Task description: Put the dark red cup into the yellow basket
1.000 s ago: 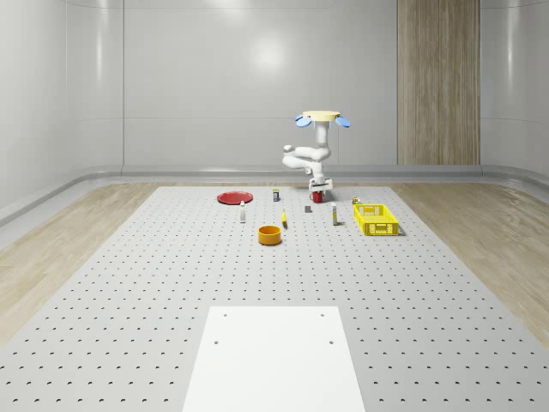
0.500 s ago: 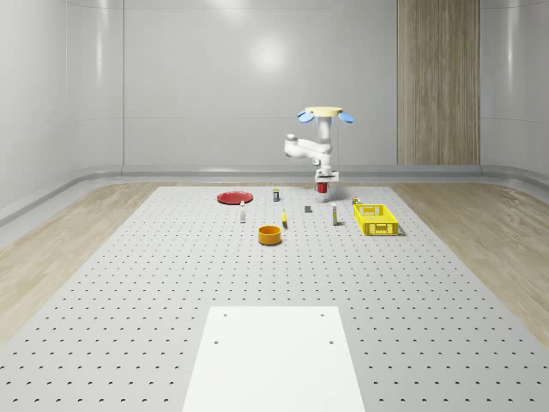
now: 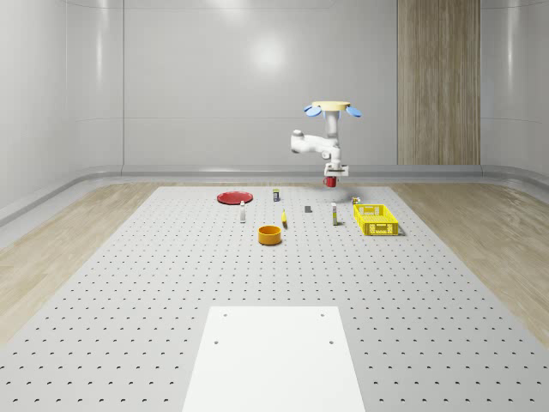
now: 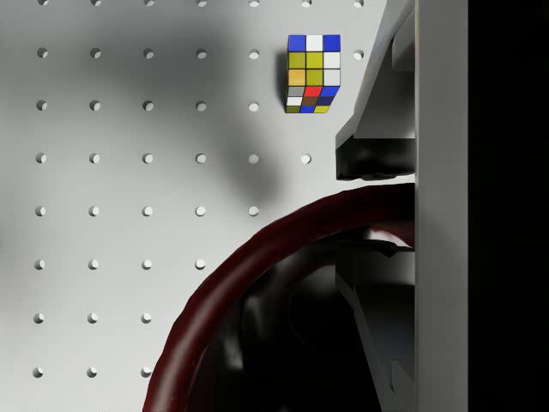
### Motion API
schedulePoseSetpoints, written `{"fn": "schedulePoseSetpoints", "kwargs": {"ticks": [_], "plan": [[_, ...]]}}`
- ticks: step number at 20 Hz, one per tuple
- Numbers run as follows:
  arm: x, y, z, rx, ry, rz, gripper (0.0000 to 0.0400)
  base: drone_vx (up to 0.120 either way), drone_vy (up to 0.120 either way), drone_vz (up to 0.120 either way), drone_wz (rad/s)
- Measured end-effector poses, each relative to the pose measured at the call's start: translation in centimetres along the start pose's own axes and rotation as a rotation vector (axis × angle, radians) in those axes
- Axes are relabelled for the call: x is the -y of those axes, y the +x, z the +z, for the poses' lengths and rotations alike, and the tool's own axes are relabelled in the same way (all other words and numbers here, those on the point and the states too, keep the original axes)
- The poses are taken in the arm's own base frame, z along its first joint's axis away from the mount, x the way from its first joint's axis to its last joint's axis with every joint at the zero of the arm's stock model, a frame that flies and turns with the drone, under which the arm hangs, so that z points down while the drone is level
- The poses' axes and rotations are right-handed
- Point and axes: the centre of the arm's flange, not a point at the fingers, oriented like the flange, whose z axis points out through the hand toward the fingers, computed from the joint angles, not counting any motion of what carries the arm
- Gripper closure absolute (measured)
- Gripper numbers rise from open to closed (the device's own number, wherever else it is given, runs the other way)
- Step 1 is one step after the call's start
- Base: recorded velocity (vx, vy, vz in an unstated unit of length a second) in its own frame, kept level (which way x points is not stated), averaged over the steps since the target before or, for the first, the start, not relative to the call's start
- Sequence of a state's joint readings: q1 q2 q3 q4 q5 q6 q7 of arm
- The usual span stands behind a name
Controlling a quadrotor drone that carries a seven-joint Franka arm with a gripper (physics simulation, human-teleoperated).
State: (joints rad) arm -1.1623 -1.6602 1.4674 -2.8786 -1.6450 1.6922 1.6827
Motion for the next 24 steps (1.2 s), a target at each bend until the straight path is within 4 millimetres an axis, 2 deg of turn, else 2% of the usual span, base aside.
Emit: {"fn": "schedulePoseSetpoints", "kwargs": {"ticks": [7, 24], "plan": [[0.09, -0.07, -0.04, -0.001, -0.005, 0.002, 0.0300, 0.120, 0.120, 0.109, 0.000], [0.12, -0.09, -0.05, -0.001, -0.007, 0.002, 0.0300, 0.120, 0.120, 0.000, 0.000]]}}
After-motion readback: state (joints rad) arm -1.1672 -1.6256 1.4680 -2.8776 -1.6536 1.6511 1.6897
